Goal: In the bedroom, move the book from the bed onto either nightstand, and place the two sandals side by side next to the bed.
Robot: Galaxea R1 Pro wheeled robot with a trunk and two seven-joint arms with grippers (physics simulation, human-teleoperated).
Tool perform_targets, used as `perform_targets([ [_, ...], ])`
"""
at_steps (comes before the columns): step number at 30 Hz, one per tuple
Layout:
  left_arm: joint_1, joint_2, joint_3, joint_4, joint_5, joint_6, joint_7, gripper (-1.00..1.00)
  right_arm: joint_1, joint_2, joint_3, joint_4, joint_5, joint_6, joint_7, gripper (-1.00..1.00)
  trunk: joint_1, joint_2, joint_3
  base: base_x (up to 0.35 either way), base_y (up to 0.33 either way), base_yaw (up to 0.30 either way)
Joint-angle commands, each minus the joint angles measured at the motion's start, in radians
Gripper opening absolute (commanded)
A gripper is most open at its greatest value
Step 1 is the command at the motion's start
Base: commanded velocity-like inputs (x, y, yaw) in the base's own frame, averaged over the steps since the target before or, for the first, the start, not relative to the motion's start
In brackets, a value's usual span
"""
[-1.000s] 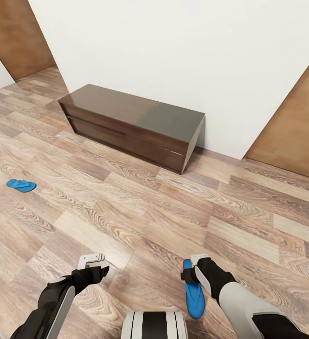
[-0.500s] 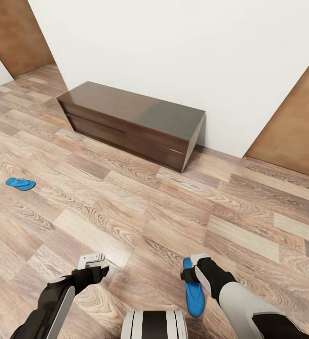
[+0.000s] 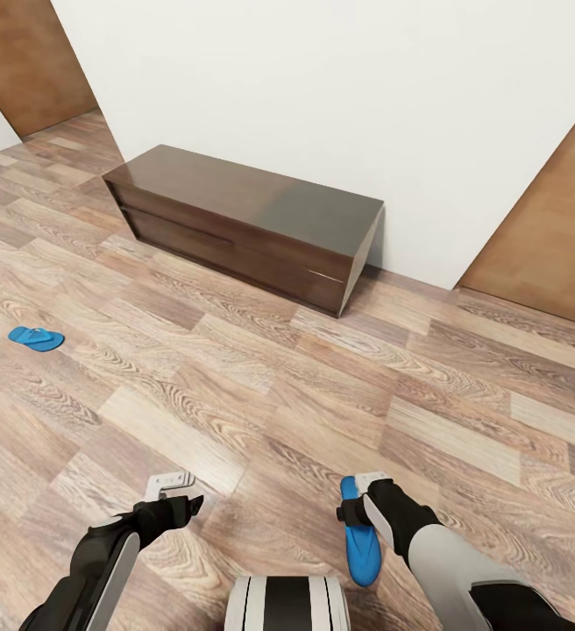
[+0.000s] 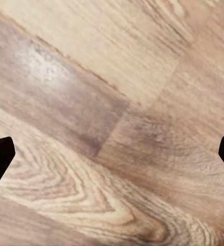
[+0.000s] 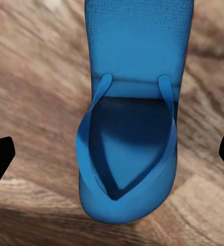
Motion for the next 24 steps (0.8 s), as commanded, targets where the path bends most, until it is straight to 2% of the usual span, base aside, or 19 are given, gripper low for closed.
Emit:
perform_targets([
  [1,0.0,0.0,0.001,-0.001,0.006,0.005,0.001,1.0,0.0,0.0,0.001,-0.002,0.008,0.006,0.0,1.0,0.0,0.0,-0.001,0.0,0.0,0.0],
  [9,-0.001,0.0,0.001,-0.001,0.006,0.005,0.001,1.0,0.0,-0.001,0.001,-0.003,0.008,0.006,0.0,1.0,0.0,0.0,-0.001,0.0,0.0,0.0],
  [17,0.0,0.0,0.001,-0.001,0.005,0.005,0.001,1.0,-0.001,-0.004,0.001,-0.002,0.009,0.006,0.0,1.0,0.003,-0.002,-0.032,0.0,0.0,0.0],
  [24,0.0,0.0,0.001,-0.001,0.006,0.005,0.001,1.0,-0.005,-0.005,0.001,-0.001,0.01,0.006,0.0,1.0,0.003,-0.002,-0.032,0.0,0.0,0.0],
])
